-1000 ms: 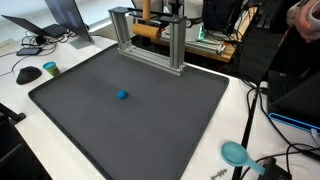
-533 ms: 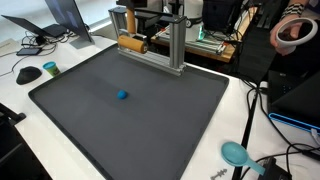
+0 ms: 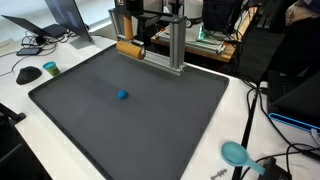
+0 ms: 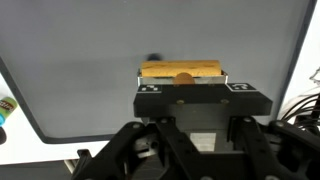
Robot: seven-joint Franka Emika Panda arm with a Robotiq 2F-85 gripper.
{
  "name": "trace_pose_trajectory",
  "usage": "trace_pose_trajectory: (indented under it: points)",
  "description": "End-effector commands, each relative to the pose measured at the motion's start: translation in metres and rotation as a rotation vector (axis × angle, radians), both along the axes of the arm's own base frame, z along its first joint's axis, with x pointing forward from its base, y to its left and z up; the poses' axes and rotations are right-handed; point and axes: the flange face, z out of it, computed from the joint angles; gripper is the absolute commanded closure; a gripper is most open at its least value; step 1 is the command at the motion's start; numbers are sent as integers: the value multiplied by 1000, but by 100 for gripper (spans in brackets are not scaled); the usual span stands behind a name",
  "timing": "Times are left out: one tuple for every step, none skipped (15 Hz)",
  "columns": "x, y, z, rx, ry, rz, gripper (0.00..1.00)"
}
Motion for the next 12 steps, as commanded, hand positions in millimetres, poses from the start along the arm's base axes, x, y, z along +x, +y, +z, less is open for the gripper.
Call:
trace_pose_trajectory:
  points:
    - [0, 0, 1, 0, 0, 0, 78]
    - [6, -2, -3, 6, -14, -11, 78]
    - [13, -5, -11, 15, 2, -24, 78]
    - [17, -8, -17, 18, 5, -32, 78]
    - [21, -10, -23, 18, -5, -39, 78]
    - [26, -12, -30, 22, -9, -43, 78]
    - [31, -14, -37, 18, -15, -52, 78]
    - [36, -16, -45, 25, -11, -55, 78]
    - [42, -17, -54, 24, -18, -59, 78]
    - [48, -18, -62, 19, -22, -66, 78]
    - [52, -19, -69, 19, -19, -70, 78]
    - [57, -20, -77, 20, -15, -69, 78]
